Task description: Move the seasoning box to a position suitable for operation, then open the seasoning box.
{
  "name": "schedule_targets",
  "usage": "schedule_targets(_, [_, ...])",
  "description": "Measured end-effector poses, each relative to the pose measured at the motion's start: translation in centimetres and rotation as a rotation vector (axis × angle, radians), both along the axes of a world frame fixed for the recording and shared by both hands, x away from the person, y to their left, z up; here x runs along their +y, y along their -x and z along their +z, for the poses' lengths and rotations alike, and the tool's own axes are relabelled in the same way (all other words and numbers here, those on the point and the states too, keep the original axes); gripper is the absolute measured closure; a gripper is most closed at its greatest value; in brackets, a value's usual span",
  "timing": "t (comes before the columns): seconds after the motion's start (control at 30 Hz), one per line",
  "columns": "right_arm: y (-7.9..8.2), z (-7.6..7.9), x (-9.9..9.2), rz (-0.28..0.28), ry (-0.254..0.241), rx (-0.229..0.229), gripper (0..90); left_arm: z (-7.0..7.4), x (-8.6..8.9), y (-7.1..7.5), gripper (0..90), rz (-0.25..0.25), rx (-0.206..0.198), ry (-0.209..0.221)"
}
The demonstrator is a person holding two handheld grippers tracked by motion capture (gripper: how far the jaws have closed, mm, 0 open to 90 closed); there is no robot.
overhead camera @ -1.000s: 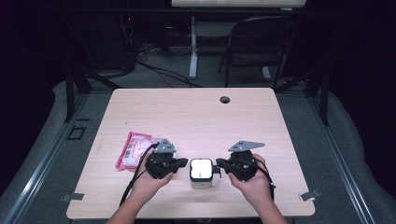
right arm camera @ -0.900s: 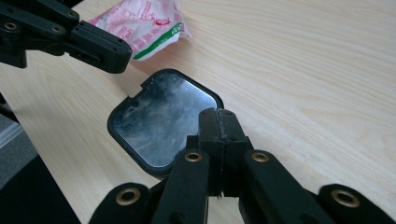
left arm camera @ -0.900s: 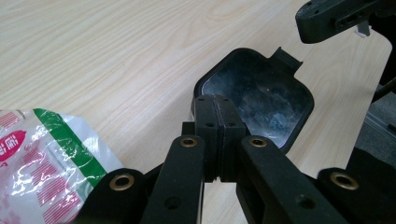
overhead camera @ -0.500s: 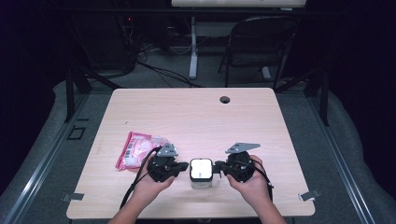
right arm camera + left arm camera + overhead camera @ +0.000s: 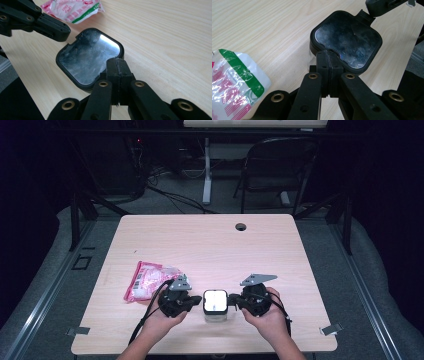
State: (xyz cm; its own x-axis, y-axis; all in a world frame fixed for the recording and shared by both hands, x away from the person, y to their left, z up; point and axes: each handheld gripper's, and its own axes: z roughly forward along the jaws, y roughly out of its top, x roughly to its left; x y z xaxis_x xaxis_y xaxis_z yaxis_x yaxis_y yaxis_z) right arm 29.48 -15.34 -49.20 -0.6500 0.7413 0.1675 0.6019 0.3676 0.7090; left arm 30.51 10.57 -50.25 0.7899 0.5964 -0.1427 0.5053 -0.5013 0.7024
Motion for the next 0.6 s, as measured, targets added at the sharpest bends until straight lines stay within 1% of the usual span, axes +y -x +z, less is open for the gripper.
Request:
schedule_targets(0.07, [-0.01,-0.06,0.02,0.002,-0.004,-0.001,90.0,-0.04,0.00,0.05,89.9,0.000,0.002,-0.003])
schedule_targets(0.1, [-0.02,-0.09,0.05,0.002,-0.009,0.005,90.0,-0.10,-0.01,0.10,89.9,0.003,0.005,0.004])
schedule_targets(0.33, [-0.06,-0.06,0.05,0.001,-0.002,-0.001,90.0,-0.12,0.13,0.18,89.9,-0.003,0.014,0.011])
schedule_targets(0.37, [-0.05,-0.05,0.04,-0.003,-0.005,-0.001,90.0,-0.13,0.13,0.20,89.9,-0.004,0.016,0.012])
schedule_targets(0.4, [-0.08,0.01,-0.08,-0.005,0.004,-0.002,90.0,-0.13,0.12,0.22,89.9,-0.005,0.017,0.012])
schedule_targets(0.43, [-0.07,0.07,-0.13,-0.017,-0.008,0.008,90.0,-0.13,0.11,0.23,89.8,-0.006,0.017,0.013])
schedule_targets(0.6, [-0.18,-0.03,-0.20,-0.024,-0.003,0.013,88.7,-0.18,0.01,0.28,89.8,-0.014,0.021,0.012])
